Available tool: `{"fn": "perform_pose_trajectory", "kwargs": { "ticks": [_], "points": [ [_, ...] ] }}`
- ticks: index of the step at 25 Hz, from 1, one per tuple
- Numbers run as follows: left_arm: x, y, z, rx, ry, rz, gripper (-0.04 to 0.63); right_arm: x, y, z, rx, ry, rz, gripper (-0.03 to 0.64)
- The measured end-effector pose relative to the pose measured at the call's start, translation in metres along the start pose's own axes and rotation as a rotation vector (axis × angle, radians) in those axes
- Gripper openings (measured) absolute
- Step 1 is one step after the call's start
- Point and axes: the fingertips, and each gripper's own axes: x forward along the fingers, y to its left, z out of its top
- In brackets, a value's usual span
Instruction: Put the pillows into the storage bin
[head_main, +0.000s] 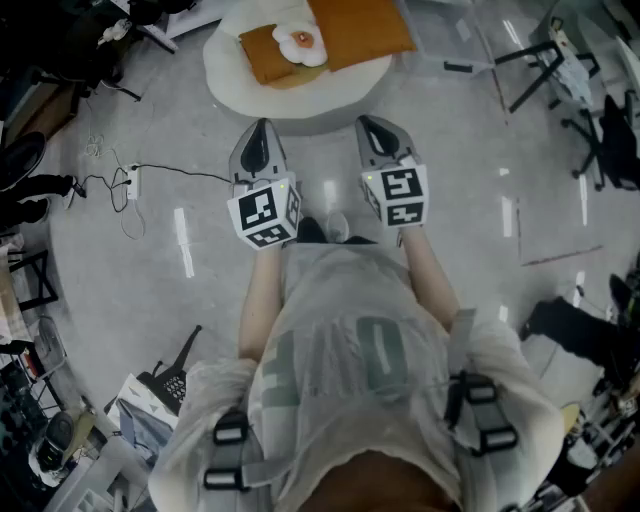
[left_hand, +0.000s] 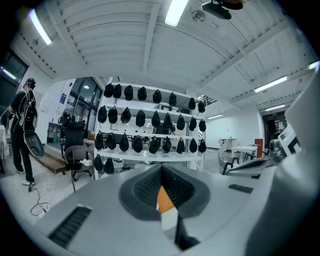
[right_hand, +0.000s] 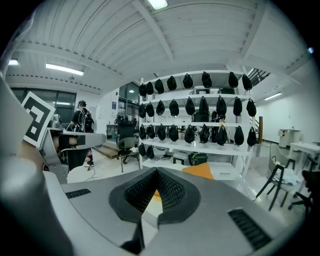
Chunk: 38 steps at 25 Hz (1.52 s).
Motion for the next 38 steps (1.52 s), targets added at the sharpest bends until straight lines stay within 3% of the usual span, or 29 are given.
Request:
{"fn": "perform_pose_trajectory", "kwargs": {
  "ticks": [8,14,18,27,38],
  "points": [
    [-0.003,0.01,-0.003,-0.018,0.02,0.014,0.008,0.01,-0.002,-0.011,0.013,0.017,0.008,0.008],
    [0.001,0.034,-0.015,-0.065,0.051,0.057,0.008,0.023,0.002,-0.018,0.144,0.012,0.048,0.008],
    [0.018,0.047,-0.02,-0.078,0.052,0.053,0.008,0.04,0.005,-0.02,0.112,0.022,0.039,0.008],
    [0.098,0.067,0.003,-0.074,0.034,0.03,0.008,0.103,-0.03,0.005,0.12,-0.005,0.026,0.008],
    [0.228,0.167,0.019,-0.091,0.068,0.035,0.008,0.257,-0.041,0.067,0.12,0.018,0.022,0.009]
  ]
}}
